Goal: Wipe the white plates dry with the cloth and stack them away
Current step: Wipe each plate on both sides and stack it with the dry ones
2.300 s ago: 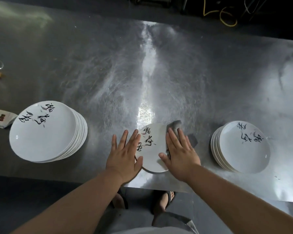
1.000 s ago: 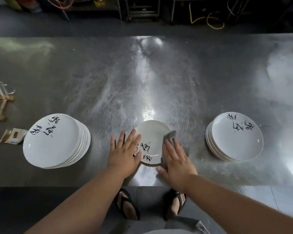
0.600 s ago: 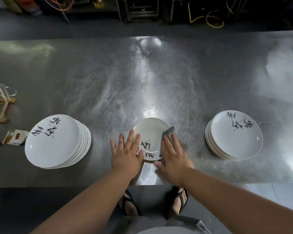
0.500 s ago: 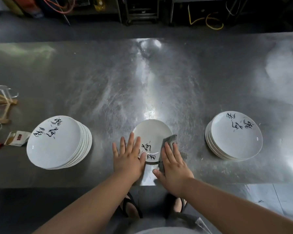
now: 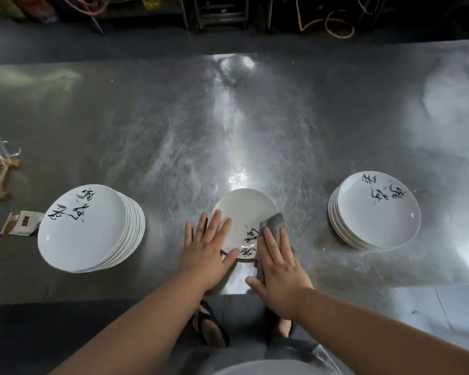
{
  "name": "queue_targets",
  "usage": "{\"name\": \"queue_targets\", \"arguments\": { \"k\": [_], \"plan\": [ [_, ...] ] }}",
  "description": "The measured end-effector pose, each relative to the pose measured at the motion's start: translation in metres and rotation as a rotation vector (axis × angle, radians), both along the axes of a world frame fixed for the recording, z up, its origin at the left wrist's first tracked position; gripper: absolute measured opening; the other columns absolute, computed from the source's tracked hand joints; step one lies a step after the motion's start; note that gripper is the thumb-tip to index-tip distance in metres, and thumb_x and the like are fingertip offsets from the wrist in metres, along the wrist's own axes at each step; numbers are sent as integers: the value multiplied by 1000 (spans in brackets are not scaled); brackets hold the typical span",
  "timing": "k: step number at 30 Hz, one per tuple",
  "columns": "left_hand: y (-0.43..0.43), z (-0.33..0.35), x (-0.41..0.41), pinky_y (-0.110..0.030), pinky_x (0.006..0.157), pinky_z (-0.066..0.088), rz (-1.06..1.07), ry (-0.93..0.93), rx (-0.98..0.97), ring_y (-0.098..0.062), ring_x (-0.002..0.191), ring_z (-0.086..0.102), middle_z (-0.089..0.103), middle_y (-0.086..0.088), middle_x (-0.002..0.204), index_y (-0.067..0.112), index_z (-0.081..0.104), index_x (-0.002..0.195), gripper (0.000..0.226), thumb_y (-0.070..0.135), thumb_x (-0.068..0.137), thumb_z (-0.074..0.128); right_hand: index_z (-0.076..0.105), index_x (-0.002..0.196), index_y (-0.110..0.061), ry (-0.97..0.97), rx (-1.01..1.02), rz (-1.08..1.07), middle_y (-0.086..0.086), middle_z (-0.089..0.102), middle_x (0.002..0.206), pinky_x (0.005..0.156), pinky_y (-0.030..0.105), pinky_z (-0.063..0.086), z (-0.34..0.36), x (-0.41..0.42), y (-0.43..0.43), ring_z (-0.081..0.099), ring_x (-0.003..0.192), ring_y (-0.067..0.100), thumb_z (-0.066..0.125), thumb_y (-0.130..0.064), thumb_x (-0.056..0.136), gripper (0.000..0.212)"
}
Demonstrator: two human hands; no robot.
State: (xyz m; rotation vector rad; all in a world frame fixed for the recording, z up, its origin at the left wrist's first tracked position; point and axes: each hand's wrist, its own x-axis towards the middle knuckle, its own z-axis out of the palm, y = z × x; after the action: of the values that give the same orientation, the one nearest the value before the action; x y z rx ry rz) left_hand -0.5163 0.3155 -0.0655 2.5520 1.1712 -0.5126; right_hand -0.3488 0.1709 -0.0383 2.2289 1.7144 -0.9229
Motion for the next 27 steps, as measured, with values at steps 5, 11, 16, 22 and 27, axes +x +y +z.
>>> {"name": "queue_targets", "arguments": {
  "k": [5, 11, 16, 22, 27],
  "plan": [
    [-3, 1, 1, -57, 122, -22, 34, -12, 5, -22, 152, -37, -38, 10, 166, 40, -15, 163, 80, 77, 96, 8, -22, 163, -18, -6, 38, -60, -5, -42, 164, 131, 49, -1, -5, 36, 47, -46, 146, 27, 2, -76, 92, 95],
    [-8, 7, 8, -59, 119, -27, 101, 9, -38, -26, 152, -38, -39, 12, 165, 43, -19, 161, 78, 76, 98, 11, -7, 167, -20, 52, 120, -26, -8, -24, 172, 130, 45, 20, -22, 32, 22, -7, 161, 28, 41, -39, 109, 78],
    [0, 23, 9, -58, 121, -25, 82, 17, -72, -32, 153, -34, -32, 11, 168, 42, -9, 163, 79, 75, 99, 23, 70, 121, -29, 309, 426, -330, -9, 70, 125, 90, 35, 57, 6, 40, -7, 67, 111, 22, 44, -22, 86, 44],
    [21, 55, 26, -43, 108, 39, 711, -230, -159, -32, 127, 57, 60, -8, 141, 21, 39, 153, 67, 59, 98, 45, 55, 140, -20, 292, 76, -714, 8, 71, 122, 80, 35, 51, 52, 76, 75, 67, 98, 26, 47, -46, 99, 49],
    [34, 69, 42, -22, 53, 31, 1174, -379, -804, -17, 53, 58, 77, -9, 79, 20, 57, 106, 39, 57, 104, 43, 69, 95, -12, 378, -80, -722, 12, 71, 102, 96, 40, 54, 48, 78, 101, 67, 95, 27, 40, -47, 108, 47]
  ]
}}
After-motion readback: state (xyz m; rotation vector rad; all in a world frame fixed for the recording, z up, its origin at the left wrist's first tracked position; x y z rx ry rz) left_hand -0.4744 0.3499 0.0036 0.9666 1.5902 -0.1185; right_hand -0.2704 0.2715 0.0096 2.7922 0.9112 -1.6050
